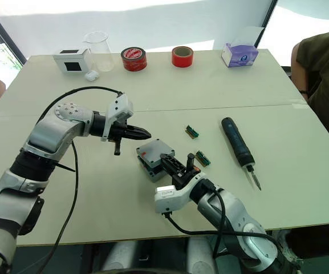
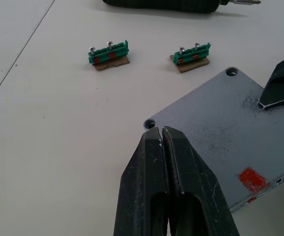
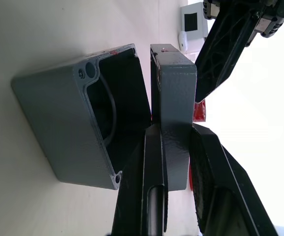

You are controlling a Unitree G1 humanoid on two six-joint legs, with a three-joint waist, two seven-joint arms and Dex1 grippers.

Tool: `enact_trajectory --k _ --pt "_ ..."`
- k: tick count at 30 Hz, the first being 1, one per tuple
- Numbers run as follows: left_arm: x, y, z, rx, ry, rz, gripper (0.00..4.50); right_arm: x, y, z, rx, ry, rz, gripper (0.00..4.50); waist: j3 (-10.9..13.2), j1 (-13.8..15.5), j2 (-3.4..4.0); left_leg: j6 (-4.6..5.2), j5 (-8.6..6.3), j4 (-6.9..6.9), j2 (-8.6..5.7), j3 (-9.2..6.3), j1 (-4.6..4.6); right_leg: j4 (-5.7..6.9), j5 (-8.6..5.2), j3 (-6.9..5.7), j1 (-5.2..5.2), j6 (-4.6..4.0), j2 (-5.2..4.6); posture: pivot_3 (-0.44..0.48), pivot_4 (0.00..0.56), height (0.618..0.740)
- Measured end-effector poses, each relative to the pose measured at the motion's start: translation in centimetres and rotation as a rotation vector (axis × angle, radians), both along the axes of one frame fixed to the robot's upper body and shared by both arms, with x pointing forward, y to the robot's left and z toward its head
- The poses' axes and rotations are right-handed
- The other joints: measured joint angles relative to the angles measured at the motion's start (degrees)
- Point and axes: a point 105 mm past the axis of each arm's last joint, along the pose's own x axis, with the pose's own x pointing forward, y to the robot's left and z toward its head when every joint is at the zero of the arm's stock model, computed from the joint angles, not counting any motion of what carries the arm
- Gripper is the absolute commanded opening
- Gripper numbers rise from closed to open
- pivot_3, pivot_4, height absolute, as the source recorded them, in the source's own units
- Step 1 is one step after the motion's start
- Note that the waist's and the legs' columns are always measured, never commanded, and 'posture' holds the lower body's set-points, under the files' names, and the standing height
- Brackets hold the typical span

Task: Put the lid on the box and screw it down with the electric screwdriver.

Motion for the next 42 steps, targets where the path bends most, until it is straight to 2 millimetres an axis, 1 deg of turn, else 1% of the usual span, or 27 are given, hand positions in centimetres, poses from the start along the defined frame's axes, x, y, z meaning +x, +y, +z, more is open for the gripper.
enact_trajectory --k 5,10,12,13,14,15,17,20,22,24,26,30,36,37,38,41,42 --pt "-0.6 -0.2 -1.2 0.035 0.001 -0.038 0.04 -0.1 -0.1 -0.2 -0.015 -0.01 0.005 0.1 -0.01 -0.05 0.0 0.0 0.0 0.0 0.01 0.0 0.09 0.0 0.0 0.0 0.07 0.0 0.0 0.0 0.15 0.74" --pt "-0.7 -0.4 -1.3 0.08 -0.061 -0.074 0.04 0.0 0.1 -0.4 -0.024 -0.007 0.012 0.1 -0.15 0.0 -0.11 0.04 -0.02 -0.02 0.01 0.0 0.35 -0.03 -0.02 0.0 0.36 -0.01 0.0 0.0 0.15 0.74" --pt "-0.7 -0.4 -1.6 0.105 -0.103 -0.095 0.0 0.0 0.2 -0.6 -0.026 0.003 0.014 1.12 -0.17 -0.03 -0.12 0.12 -0.07 -0.13 0.01 0.0 0.85 -0.15 -0.04 0.0 0.85 0.01 0.0 0.0 0.15 0.74" --pt "-0.8 -0.4 -2.0 0.122 -0.111 -0.107 0.0 0.0 0.1 -1.1 -0.039 0.025 0.013 1.46 -0.21 -0.02 -0.12 0.5 -0.3 -0.18 0.02 0.0 1.02 -0.19 -0.11 -0.01 1.05 0.01 0.0 0.0 0.15 0.74" --pt "-1.0 -0.5 -2.3 0.123 -0.115 -0.116 0.0 -0.3 0.1 -1.7 -0.042 0.052 0.015 1.89 -0.23 0.05 -0.12 0.6 -0.37 -0.17 0.03 -0.01 1.08 -0.17 -0.18 -0.02 1.12 0.02 0.0 0.0 0.15 0.74" --pt "-1.0 -0.4 -2.6 0.123 -0.123 -0.126 0.0 -0.5 0.3 -1.6 -0.035 0.051 0.021 2.32 -0.3 -0.04 -0.14 0.61 -0.37 -0.17 0.06 0.0 1.11 -0.17 -0.19 -0.02 1.12 0.03 -0.01 0.0 0.15 0.74" --pt "-0.9 -0.4 -2.8 0.129 -0.142 -0.136 0.0 -0.6 0.3 -1.3 -0.034 0.044 0.026 2.99 -0.74 -0.04 -0.27 0.6 -0.37 -0.16 0.05 -0.01 1.17 -0.14 -0.19 -0.02 1.18 0.03 0.0 0.0 0.15 0.74" --pt "-0.9 -0.5 -3.3 0.127 -0.147 -0.149 0.0 -1.0 0.1 -1.5 -0.035 0.058 0.026 2.99 -1.08 0.09 -0.22 0.62 -0.39 -0.17 0.05 -0.01 1.31 -0.16 -0.2 -0.02 1.34 0.02 0.0 0.0 0.15 0.74" --pt "-0.8 -0.6 -3.4 0.128 -0.155 -0.157 0.0 -1.6 -0.1 -2.5 -0.046 0.112 0.025 2.99 -1.09 0.08 -0.24 0.66 -0.42 -0.17 0.05 -0.01 1.5 -0.18 -0.22 -0.02 1.54 0.02 -0.01 0.0 0.15 0.74" --pt "-0.8 -0.6 -3.5 0.133 -0.16 -0.16 0.0 -1.8 -0.3 -2.9 -0.05 0.137 0.021 2.99 -1.09 0.06 -0.24 0.69 -0.44 -0.18 0.06 -0.01 1.69 -0.2 -0.25 -0.02 1.73 0.02 -0.01 0.0 0.15 0.74" --pt "-0.9 -0.7 -3.7 0.135 -0.163 -0.163 0.0 -1.7 -0.7 -2.8 -0.049 0.143 0.009 2.99 -1.11 0.1 -0.24 0.73 -0.47 -0.19 0.1 -0.01 1.84 -0.2 -0.29 -0.02 1.89 0.04 -0.01 0.0 0.15 0.74" --pt "-1.2 -1.0 -3.8 0.124 -0.162 -0.173 0.0 -1.8 -1.2 -2.2 -0.027 0.145 -0.009 2.99 -1.13 0.17 -0.22 0.74 -0.48 -0.19 0.19 -0.02 1.85 -0.2 -0.3 -0.02 1.89 0.04 -0.02 0.0 0.15 0.74" --pt "-1.4 -1.1 -3.9 0.113 -0.16 -0.177 0.0 -1.6 -1.7 -1.9 0.021 0.171 -0.03 2.99 -1.14 0.15 -0.23 0.75 -0.49 -0.19 0.21 -0.02 1.85 -0.2 -0.31 -0.02 1.89 0.04 -0.02 0.0 0.15 0.74" --pt "-1.5 -1.0 -3.9 0.111 -0.161 -0.177 0.0 -1.5 -1.7 -1.8 0.039 0.18 -0.034 2.49 -1.15 0.14 -0.23 0.75 -0.49 -0.19 0.21 -0.02 1.85 -0.2 -0.31 -0.02 1.89 0.04 -0.02 0.0 0.15 0.74" --pt "-1.5 -1.0 -3.9 0.11 -0.161 -0.176 0.0 -1.4 -1.9 -1.7 0.054 0.191 -0.039 2.3 -1.15 0.14 -0.23 0.75 -0.49 -0.19 0.21 -0.02 1.85 -0.21 -0.31 -0.02 1.89 0.04 -0.02 0.0 0.15 0.74" --pt "-1.7 -1.0 -4.0 0.105 -0.163 -0.179 0.0 -1.3 -2.4 -1.7 0.086 0.228 -0.056 1.09 -1.15 0.15 -0.23 0.75 -0.49 -0.19 0.22 -0.02 1.85 -0.21 -0.31 -0.02 1.89 0.04 -0.03 0.0 0.15 0.74" --pt "-1.7 -1.0 -4.0 0.104 -0.164 -0.18 0.0 -1.3 -2.6 -1.8 0.095 0.241 -0.06 0.76 -1.15 0.15 -0.23 0.75 -0.49 -0.19 0.22 -0.02 1.85 -0.21 -0.31 -0.02 1.89 0.04 -0.03 0.0 0.15 0.74"
